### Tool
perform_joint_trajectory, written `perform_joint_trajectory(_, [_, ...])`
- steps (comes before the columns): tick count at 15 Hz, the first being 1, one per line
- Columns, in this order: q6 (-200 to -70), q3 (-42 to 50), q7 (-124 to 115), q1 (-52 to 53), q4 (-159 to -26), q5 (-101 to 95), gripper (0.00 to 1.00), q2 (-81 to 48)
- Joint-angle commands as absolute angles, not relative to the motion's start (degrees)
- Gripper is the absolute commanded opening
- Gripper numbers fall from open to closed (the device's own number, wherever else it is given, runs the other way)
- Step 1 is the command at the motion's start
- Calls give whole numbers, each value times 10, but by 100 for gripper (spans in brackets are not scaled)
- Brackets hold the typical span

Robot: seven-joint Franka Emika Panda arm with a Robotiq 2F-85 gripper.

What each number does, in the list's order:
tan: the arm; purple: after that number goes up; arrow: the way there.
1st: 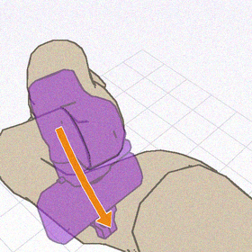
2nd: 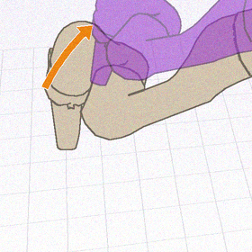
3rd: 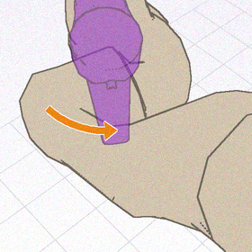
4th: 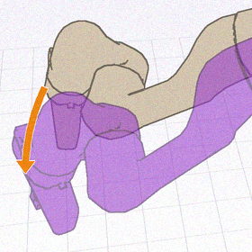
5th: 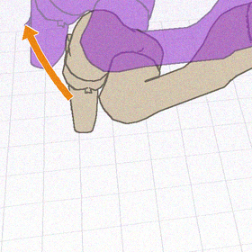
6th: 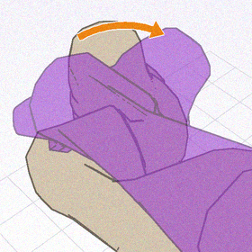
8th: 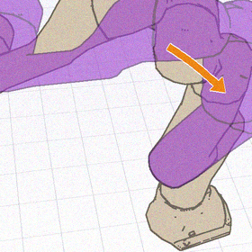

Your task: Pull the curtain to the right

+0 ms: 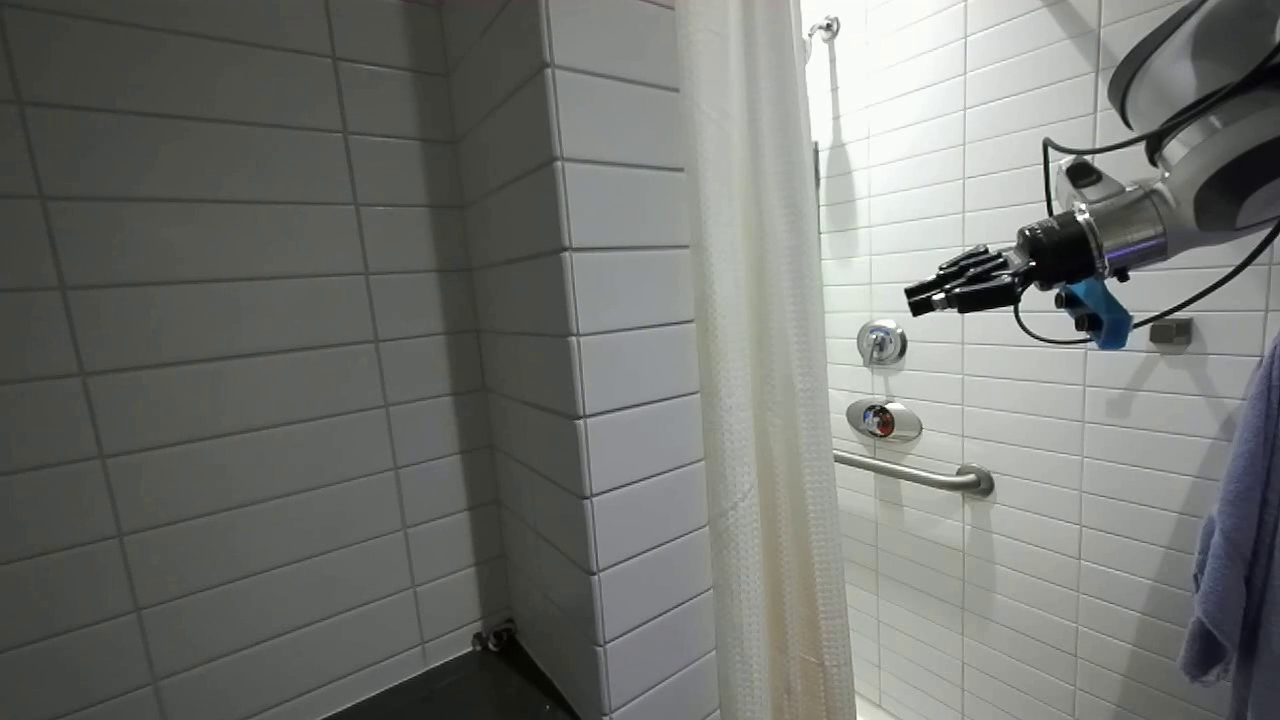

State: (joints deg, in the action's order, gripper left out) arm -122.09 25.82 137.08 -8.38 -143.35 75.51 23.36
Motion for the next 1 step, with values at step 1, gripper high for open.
perform_joint_trajectory(1, [-1206, 226, 1373, -121, -1432, 764, 42, 226])
